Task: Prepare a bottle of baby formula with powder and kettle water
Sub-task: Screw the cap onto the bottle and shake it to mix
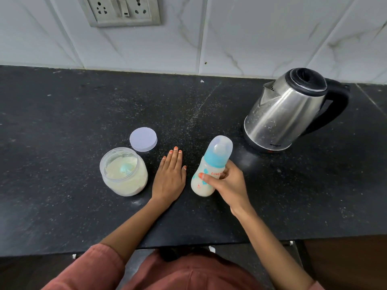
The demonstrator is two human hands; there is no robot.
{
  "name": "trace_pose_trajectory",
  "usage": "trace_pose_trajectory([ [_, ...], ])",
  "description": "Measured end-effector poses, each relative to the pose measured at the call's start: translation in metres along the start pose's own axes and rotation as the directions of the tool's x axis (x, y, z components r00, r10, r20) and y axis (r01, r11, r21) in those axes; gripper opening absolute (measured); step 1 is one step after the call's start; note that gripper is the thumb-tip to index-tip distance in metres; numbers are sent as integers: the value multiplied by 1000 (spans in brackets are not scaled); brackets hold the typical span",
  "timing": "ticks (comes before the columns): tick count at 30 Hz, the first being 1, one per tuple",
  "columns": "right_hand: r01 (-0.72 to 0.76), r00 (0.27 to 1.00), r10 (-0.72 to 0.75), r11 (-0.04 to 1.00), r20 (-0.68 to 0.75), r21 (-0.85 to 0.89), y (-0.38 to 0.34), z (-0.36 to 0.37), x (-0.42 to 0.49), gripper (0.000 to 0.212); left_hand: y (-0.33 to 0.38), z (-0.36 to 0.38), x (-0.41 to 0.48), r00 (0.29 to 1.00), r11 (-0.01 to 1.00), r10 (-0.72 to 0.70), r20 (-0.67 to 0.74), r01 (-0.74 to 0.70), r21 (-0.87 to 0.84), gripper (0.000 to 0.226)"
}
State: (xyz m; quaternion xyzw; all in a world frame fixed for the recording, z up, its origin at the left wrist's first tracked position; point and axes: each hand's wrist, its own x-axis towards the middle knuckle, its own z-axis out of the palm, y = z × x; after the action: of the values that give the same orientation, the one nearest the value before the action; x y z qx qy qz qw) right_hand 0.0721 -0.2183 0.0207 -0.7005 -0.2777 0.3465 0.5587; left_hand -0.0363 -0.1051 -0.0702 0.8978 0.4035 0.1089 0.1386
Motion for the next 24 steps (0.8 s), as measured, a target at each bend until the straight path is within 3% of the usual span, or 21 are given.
trace_pose_trajectory([
  [8,92,981,-112,988,-160,-127,0,6,68,47,0,0,1,1000,999,9,3,-9,32,63],
  [14,149,963,-196,959,-185,-239,-11,6,117,58,0,-1,1,1000,998,0,-16,1,69,54],
  [24,134,958,-202,943,-203,-305,-14,7,152,63,-1,1,1,1000,997,2,-25,0,82,52],
])
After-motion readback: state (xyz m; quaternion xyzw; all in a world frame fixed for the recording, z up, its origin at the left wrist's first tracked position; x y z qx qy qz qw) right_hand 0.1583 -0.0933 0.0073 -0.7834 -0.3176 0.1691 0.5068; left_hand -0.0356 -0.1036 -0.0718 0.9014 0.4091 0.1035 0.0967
